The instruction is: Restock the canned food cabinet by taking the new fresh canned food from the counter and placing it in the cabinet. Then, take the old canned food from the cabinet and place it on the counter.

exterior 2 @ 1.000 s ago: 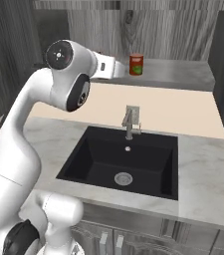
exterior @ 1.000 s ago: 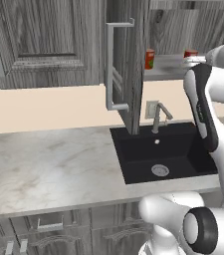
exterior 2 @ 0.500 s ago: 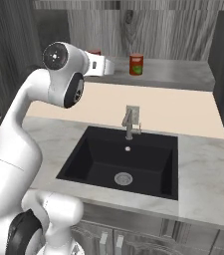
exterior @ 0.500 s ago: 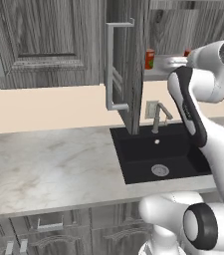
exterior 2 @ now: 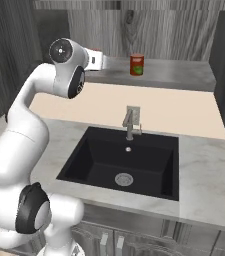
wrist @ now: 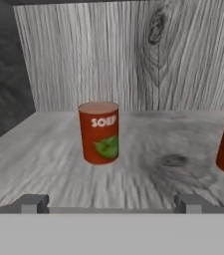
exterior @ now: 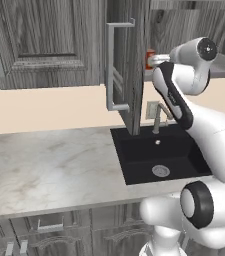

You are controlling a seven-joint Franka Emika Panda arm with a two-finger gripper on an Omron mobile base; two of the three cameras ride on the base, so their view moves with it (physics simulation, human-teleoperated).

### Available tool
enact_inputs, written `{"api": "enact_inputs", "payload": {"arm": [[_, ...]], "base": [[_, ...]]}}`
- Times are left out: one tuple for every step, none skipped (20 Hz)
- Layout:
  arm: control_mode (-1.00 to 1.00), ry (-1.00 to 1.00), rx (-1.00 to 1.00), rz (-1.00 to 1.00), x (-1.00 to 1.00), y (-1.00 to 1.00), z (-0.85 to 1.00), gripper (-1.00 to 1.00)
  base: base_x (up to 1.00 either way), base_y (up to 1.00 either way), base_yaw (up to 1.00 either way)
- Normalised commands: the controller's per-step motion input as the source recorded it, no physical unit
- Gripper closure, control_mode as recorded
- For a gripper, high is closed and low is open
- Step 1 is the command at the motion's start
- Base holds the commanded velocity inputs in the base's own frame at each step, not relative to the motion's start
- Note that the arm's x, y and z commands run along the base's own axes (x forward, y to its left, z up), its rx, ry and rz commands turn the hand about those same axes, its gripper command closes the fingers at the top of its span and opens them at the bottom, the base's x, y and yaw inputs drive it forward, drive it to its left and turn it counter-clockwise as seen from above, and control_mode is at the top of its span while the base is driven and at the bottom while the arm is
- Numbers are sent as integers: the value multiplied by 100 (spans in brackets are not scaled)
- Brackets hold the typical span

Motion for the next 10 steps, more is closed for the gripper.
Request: {"api": "enact_inputs", "payload": {"arm": [[-100,4,0,2,65,17,-14,-100],[-100,3,0,1,64,17,-14,-100],[-100,3,-1,0,61,15,-14,-100],[-100,4,-2,0,69,20,-12,-100],[-100,4,-2,0,66,17,-9,-100],[-100,4,-2,0,63,14,-9,-100],[-100,5,-3,0,63,11,-11,-100],[-100,5,-3,0,60,9,-11,-100],[-100,7,-3,0,59,6,-7,-100],[-100,7,-3,0,57,6,-6,-100]], "base": [[0,0,0],[0,0,0],[0,0,0],[0,0,0],[0,0,0],[0,0,0],[0,0,0],[0,0,0],[0,0,0],[0,0,0]]}}
